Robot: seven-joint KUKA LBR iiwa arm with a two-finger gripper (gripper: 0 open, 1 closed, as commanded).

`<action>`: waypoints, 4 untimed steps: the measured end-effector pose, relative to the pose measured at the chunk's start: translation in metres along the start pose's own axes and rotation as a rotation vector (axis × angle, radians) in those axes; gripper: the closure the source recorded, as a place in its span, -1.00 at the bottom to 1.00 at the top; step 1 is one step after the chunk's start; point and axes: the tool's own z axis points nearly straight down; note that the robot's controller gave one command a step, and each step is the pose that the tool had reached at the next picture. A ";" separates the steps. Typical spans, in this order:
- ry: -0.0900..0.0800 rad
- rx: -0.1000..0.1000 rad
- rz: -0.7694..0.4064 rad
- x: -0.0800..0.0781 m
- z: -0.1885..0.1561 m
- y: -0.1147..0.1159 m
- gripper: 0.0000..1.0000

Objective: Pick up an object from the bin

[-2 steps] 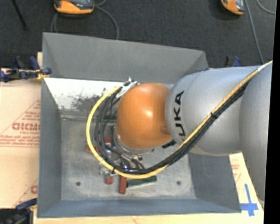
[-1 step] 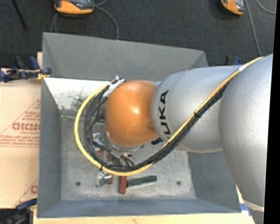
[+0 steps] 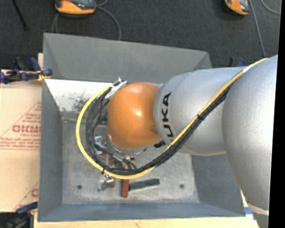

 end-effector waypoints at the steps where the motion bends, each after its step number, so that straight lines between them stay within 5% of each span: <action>1: -0.006 -0.002 -0.014 0.002 0.003 -0.004 -1.00; 2: 0.002 -0.002 -0.056 0.004 0.011 -0.025 -1.00; 3: -0.003 0.005 -0.162 -0.020 0.040 -0.029 -1.00; 4: 0.001 -0.002 -0.298 0.007 0.034 -0.040 -1.00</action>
Offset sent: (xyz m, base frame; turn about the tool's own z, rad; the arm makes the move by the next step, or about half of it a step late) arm 0.0525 0.0093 -0.0183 -0.2555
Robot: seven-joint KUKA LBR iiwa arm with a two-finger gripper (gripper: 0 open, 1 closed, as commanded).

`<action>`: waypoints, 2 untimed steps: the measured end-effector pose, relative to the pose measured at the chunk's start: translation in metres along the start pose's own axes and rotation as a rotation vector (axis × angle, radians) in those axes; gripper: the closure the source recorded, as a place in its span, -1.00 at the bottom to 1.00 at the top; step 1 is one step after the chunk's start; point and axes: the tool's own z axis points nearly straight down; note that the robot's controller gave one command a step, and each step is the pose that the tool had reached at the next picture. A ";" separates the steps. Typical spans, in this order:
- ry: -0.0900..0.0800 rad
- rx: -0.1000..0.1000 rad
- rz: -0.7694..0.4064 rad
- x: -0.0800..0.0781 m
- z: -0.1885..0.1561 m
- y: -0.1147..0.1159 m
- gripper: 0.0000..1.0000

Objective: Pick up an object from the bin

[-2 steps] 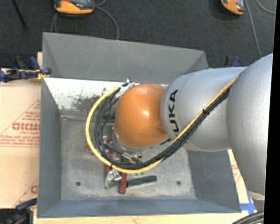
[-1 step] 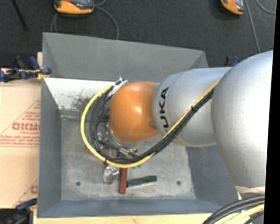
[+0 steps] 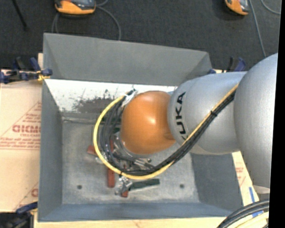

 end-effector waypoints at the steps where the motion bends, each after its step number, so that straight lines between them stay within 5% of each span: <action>1: -0.010 0.009 0.003 0.036 0.045 -0.056 1.00; 2: -0.010 0.009 0.004 0.036 0.045 -0.056 1.00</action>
Offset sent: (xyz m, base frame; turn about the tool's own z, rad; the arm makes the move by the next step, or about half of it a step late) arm 0.0000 0.0000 0.0000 0.0000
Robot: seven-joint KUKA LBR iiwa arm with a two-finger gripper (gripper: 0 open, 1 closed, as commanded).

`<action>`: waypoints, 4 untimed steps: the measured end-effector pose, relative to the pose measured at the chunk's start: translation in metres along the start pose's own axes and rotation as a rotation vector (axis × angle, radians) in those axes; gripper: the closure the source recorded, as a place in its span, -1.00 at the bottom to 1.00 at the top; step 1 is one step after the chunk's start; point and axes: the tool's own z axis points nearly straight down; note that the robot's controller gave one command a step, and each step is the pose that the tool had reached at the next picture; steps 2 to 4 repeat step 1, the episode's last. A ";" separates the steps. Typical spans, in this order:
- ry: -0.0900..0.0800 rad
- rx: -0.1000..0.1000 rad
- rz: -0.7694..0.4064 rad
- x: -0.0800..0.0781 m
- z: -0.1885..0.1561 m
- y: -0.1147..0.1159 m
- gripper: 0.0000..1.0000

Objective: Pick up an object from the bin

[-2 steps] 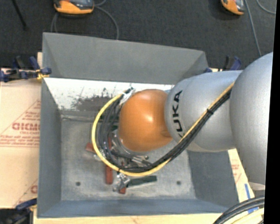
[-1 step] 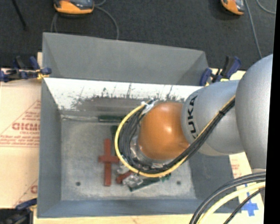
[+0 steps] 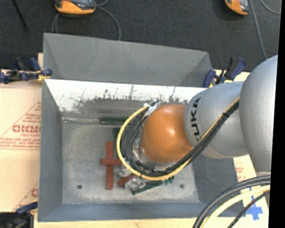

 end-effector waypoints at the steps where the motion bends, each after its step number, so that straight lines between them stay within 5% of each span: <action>1: 0.012 -0.008 0.006 -0.007 -0.168 -0.004 1.00; 4: 0.012 -0.008 0.006 -0.007 -0.168 -0.004 1.00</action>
Offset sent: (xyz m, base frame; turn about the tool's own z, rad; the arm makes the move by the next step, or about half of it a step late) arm 0.0000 0.0000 0.0000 0.0000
